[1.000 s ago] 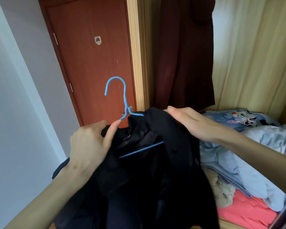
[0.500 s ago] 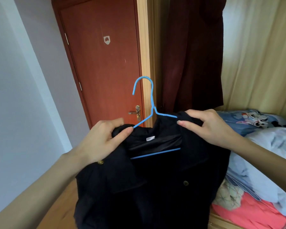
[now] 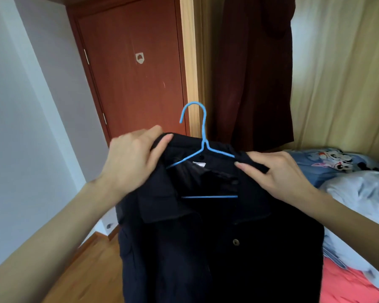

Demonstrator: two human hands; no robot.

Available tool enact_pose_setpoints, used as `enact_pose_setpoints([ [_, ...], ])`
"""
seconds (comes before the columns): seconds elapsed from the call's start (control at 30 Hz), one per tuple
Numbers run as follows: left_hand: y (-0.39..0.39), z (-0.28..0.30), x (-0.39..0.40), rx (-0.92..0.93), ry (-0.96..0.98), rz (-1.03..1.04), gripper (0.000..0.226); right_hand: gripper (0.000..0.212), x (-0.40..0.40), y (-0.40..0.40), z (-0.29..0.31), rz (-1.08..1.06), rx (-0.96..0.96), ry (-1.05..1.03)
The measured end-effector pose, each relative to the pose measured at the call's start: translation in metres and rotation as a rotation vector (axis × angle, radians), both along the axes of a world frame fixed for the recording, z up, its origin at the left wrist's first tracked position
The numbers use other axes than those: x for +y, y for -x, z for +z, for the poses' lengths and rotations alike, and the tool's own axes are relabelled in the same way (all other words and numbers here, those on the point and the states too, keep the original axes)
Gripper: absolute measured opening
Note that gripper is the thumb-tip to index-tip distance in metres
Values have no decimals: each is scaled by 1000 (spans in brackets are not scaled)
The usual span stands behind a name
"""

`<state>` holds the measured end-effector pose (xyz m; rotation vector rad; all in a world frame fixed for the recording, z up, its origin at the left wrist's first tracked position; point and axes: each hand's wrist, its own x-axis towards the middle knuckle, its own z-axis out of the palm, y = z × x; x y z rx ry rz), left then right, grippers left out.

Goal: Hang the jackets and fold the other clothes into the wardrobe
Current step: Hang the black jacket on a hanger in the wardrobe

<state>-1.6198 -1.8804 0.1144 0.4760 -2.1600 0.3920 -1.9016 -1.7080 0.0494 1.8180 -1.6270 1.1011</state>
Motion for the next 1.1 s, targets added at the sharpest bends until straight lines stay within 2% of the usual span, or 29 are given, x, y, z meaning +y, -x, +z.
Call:
enact_pose_setpoints([
  [0.07,3,-18,21,-6,-103,-54,36,16,3,0,-1,23,-205,-33],
  [0.13,3,-40,32,-86,-194,-139,39,18,10,1,-4,46,-350,2],
  [0.2,-1,-56,25,-70,-255,-188,44,18,17,2,-8,28,-395,46],
  [0.3,-5,-68,-1,43,-303,-81,44,13,26,4,-13,22,-474,90],
  [0.37,-3,-73,-17,31,-346,-46,49,16,29,8,-13,22,-530,109],
  [0.4,-2,-74,-25,7,-308,-25,51,20,31,10,-11,31,-551,121],
  [0.5,3,-71,-46,2,-116,11,50,32,36,15,-4,60,-555,161],
  [0.57,8,-64,-55,90,-111,-43,50,23,39,17,2,88,-548,170],
  [0.63,15,-62,-59,124,-141,-111,52,13,42,19,8,119,-545,160],
  [0.7,23,-62,-59,147,-251,-144,46,11,44,19,10,135,-524,140],
  [0.77,28,-60,-57,165,-289,-84,39,19,49,21,12,141,-494,96],
  [0.83,24,-56,-67,81,-241,-48,39,33,55,28,18,112,-460,27],
  [0.9,15,-40,-84,-48,-275,-108,48,40,62,38,26,37,-349,-69],
  [0.97,13,-25,-96,-74,-349,-145,63,41,65,42,30,14,-280,-125],
  [1.03,20,-19,-90,-57,-405,-181,67,32,65,39,33,59,-360,-85],
  [1.1,30,-18,-74,-46,-396,-185,60,26,65,35,37,72,-430,-47],
])
